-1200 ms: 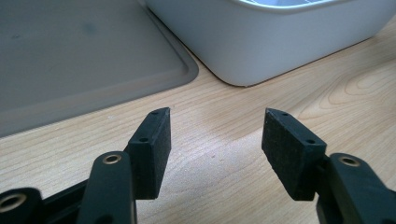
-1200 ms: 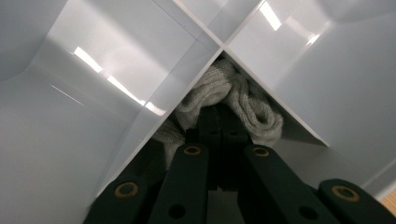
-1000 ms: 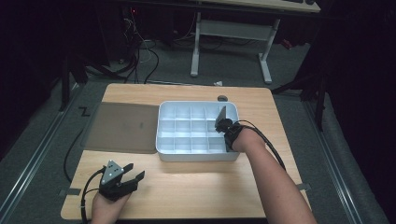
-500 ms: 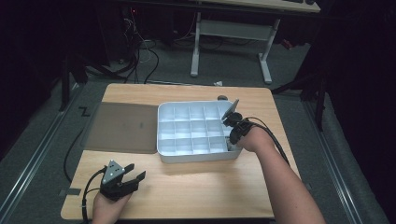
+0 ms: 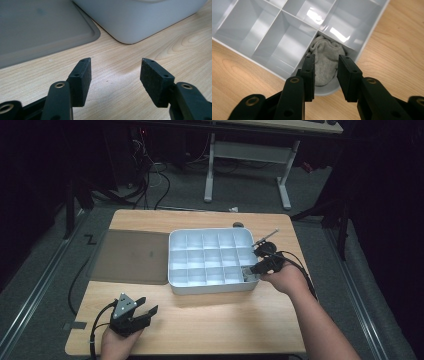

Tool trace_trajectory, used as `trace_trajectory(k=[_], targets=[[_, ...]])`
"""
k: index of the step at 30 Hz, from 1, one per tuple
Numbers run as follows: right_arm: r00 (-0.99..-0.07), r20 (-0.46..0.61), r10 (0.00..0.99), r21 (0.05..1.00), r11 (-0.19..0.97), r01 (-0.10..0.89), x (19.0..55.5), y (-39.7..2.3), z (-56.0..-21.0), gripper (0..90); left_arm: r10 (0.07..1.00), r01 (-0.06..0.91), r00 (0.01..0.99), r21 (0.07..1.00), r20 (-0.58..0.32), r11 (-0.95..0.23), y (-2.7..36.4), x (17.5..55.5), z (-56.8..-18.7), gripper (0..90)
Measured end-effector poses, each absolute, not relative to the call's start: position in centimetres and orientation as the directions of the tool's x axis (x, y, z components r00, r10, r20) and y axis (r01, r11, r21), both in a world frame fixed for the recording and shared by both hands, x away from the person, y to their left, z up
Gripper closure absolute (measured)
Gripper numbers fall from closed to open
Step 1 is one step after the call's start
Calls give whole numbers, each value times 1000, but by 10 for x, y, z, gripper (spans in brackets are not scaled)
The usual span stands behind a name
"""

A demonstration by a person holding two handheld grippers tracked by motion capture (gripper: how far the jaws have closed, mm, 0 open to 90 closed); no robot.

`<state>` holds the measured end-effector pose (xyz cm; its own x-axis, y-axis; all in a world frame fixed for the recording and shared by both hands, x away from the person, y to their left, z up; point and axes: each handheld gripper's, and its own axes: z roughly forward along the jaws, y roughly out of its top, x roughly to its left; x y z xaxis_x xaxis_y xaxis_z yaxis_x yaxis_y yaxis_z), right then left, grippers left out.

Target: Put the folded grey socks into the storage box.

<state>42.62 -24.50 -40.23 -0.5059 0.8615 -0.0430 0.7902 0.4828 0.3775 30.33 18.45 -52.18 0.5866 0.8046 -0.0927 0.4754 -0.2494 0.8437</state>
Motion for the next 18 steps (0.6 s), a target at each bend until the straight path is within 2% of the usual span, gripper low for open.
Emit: trace_trajectory(k=[10, 13, 18], targets=[[-475, -28, 880, 595, 396, 700, 374, -273, -413, 613, 818, 459, 569, 858, -85, -230, 183, 299, -517, 417], [-462, -30, 886, 681, 356, 640, 355, -280, -423, 582, 822, 464, 561, 859, -96, -215, 183, 299, -516, 413], [-453, -41, 890, 767, 319, 557, 329, -286, -444, 558, 824, 467, 558, 859, -103, -209, 174, 299, -516, 409]])
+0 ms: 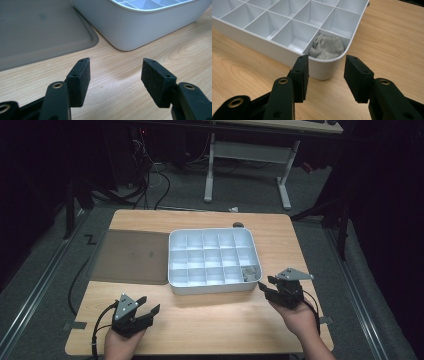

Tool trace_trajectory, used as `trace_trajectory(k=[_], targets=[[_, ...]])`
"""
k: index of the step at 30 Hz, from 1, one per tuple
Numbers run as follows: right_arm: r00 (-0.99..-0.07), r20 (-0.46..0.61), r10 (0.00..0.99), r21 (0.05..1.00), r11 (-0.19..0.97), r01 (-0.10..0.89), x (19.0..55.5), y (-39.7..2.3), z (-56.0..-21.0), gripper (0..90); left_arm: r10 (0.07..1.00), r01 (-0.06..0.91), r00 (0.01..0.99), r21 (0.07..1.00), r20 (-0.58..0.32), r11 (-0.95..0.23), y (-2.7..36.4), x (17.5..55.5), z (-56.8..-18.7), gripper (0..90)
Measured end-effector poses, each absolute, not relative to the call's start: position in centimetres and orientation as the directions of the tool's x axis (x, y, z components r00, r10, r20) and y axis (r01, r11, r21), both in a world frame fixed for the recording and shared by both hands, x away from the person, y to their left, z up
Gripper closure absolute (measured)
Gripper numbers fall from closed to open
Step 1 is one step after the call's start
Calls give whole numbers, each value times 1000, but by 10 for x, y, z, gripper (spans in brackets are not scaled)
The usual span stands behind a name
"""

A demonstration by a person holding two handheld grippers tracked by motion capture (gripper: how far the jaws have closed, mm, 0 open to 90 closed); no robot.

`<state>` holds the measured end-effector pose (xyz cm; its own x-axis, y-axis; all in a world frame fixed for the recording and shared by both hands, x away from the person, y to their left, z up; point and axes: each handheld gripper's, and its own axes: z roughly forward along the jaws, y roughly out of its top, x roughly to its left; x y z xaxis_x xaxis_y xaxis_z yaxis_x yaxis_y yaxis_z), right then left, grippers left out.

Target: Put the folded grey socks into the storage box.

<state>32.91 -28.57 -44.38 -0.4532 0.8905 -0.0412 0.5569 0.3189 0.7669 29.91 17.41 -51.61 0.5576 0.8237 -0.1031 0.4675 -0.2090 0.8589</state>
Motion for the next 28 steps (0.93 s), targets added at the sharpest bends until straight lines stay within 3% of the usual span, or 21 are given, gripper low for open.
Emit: trace_trajectory(k=[12, 15, 18, 21, 28], targets=[[-393, -52, 918, 870, 235, 434, 287, -281, -497, 524, 794, 424, 603, 873, -72, -243, 129, 312, -506, 401], [-340, 20, 940, 912, 122, 392, 265, -286, -514, 516, 776, 416, 623, 880, -93, -229, 125, 305, -511, 403], [-366, -26, 930, 890, 188, 415, 258, -291, -514, 502, 767, 420, 639, 863, -61, -281, 123, 302, -515, 394], [-344, 45, 938, 870, 132, 474, 260, -296, -518, 461, 774, 442, 627, 859, -88, -260, 130, 303, -517, 394], [-348, 14, 937, 863, 165, 478, 259, -292, -523, 435, 775, 449, 623, 859, -106, -244, 138, 303, -516, 393]])
